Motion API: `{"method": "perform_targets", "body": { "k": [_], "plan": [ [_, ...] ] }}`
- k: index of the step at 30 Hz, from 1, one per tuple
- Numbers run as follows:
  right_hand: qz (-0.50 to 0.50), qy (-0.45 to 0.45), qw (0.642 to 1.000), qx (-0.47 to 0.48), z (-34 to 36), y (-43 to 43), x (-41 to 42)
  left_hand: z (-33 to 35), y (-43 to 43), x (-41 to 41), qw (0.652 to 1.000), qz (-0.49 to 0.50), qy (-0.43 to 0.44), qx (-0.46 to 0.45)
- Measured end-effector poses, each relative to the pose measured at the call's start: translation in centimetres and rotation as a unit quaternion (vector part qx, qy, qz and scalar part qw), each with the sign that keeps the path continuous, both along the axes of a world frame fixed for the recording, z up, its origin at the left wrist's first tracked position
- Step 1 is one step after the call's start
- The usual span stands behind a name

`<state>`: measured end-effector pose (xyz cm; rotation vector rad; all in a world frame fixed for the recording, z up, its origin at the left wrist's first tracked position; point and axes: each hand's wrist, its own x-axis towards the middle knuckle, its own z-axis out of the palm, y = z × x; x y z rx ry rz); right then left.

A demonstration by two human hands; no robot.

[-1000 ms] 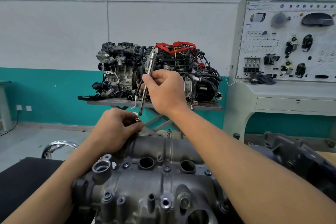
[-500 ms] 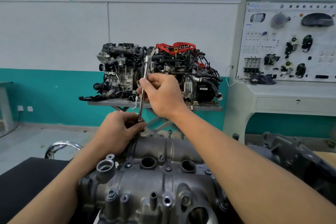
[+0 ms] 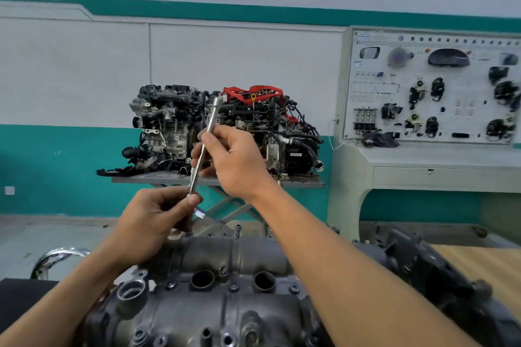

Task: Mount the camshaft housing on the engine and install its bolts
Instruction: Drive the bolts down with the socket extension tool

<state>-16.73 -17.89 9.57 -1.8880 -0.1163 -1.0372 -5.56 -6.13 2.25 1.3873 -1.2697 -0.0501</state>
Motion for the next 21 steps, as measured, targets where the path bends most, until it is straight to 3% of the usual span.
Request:
{"method": "perform_targets", "body": {
  "k": [5,10,13,16,21],
  "plan": [
    [0.010,-0.032,0.999,0.007,2.1,0.4,-1.4,3.3,0.4,-1.6,0.998,-0.043,-0.047,0.021],
    [-0.020,-0.019,0.997,-0.065,2.5,0.9,-1.9,5.3,-1.4,-4.3,0.992,-0.082,-0.019,0.089],
    [-0.045,-0.022,0.996,-0.076,2.1,0.3,-2.0,5.5,-2.8,-5.2,0.994,-0.048,0.014,0.096],
    [-0.043,-0.002,0.998,-0.047,1.1,-0.5,-2.3,4.7,-3.3,-5.1,0.990,0.019,-0.036,0.132],
    [-0.022,0.043,0.999,0.016,-0.7,-1.4,-2.6,2.5,-3.7,-4.9,0.987,0.039,-0.035,0.154]
  ]
}}
